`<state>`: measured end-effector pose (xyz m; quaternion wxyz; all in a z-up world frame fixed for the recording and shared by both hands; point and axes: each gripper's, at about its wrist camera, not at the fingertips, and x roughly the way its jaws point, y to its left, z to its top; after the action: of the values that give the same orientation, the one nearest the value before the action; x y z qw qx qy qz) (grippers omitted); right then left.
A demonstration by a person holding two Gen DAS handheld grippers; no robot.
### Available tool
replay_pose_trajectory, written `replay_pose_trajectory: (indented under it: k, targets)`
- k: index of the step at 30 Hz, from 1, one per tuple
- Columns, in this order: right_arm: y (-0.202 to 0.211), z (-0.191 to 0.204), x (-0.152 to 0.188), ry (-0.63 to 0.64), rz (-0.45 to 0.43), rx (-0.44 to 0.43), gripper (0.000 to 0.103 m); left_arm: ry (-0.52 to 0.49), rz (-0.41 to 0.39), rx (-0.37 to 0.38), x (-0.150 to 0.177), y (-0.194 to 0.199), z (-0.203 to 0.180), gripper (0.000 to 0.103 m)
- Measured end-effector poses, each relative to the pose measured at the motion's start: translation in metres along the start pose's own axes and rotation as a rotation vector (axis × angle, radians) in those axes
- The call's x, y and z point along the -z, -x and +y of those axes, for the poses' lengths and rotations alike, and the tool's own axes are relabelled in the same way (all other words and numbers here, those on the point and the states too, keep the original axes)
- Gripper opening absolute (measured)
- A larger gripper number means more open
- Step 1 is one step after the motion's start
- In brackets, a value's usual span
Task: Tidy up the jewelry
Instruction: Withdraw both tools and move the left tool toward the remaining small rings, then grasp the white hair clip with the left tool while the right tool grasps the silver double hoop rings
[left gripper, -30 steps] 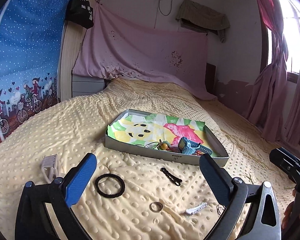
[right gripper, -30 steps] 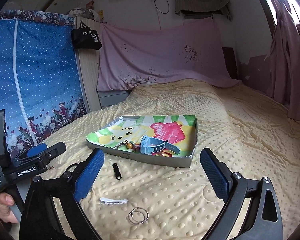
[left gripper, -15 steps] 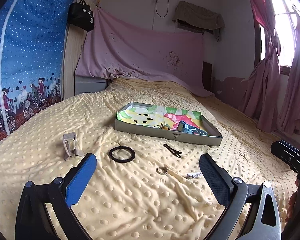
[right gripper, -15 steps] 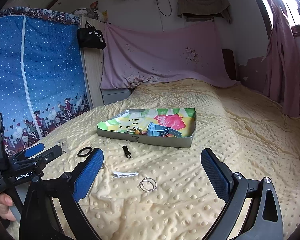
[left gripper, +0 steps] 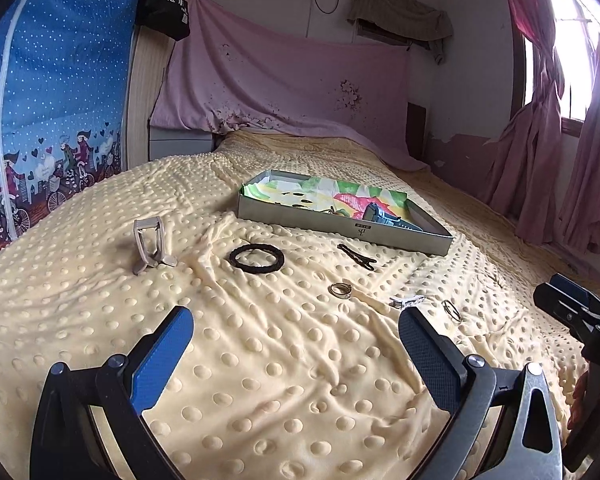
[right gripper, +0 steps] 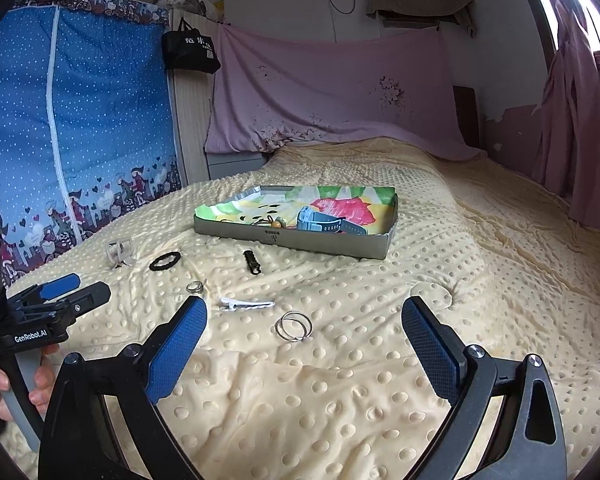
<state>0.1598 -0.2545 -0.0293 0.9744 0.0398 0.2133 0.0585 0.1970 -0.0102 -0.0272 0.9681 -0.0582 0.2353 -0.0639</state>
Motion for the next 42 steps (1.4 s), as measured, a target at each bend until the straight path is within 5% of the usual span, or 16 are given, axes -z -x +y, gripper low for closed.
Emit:
replay_pose_trajectory:
  k: [36,42]
  targets:
    - [-0.056,-0.034,0.005,-0.027,0.091,-0.032,0.095,-0.186,0.092,0.158,-0.03,-0.078,-0.068,0.103]
    - [-0.07,-0.035,0.012,-0.032,0.14,-0.078,0.072,-0.204,0.167,0.235,-0.025,-0.095,-0.074,0.071]
